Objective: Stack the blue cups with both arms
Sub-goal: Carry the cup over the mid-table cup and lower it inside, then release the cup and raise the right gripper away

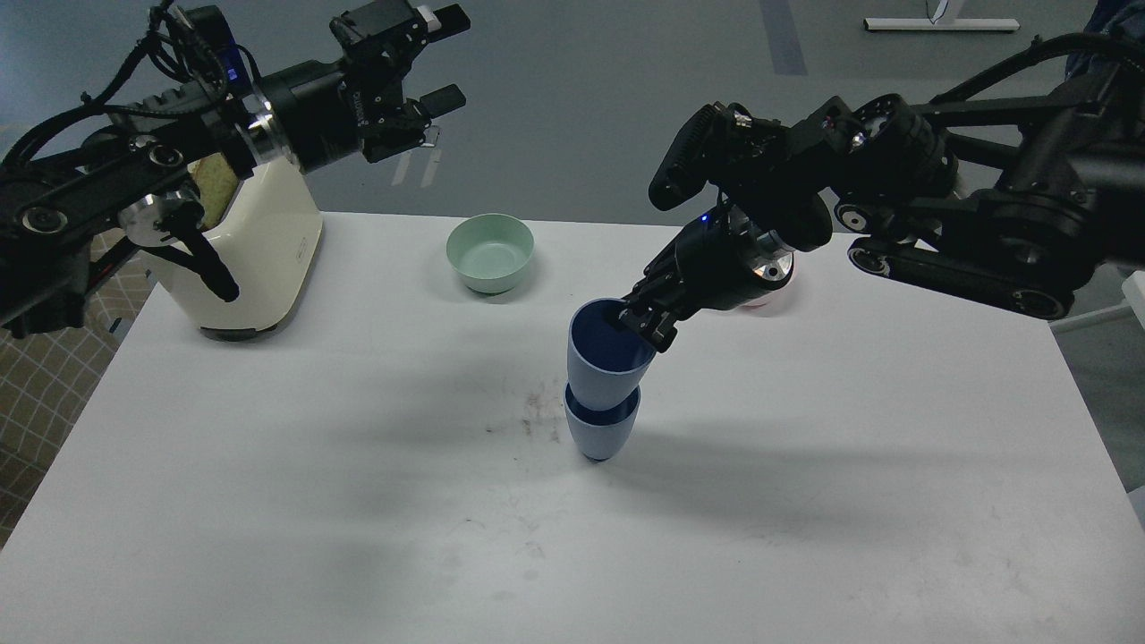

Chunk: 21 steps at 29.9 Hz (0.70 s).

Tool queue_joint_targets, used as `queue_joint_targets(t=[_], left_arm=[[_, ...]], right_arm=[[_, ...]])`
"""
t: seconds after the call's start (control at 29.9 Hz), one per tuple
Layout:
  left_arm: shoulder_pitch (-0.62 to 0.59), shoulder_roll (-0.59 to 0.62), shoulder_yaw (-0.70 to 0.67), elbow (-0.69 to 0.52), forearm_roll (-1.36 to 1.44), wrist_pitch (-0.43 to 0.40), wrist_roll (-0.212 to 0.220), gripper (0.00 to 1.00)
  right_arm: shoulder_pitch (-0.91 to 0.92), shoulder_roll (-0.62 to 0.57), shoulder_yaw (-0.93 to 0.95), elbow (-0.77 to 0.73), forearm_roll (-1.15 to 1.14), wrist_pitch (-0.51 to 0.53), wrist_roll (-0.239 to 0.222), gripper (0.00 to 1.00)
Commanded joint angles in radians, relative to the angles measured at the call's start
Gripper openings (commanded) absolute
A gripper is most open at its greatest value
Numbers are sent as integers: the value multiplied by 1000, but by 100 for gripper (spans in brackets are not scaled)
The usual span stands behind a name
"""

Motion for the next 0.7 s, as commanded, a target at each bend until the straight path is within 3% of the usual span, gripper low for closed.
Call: queue_joint_targets(t=[0.0,0.17,0.67], left_arm=[[0,0,0,0,0,0,0,98],[0,0,0,0,0,0,0,98],[0,2,0,0,0,0,0,98]], right_arm=[[-1,3,-5,1,2,0,0,1],[-1,5,-5,1,2,0,0,14],[5,-3,13,-18,15,0,2,35]])
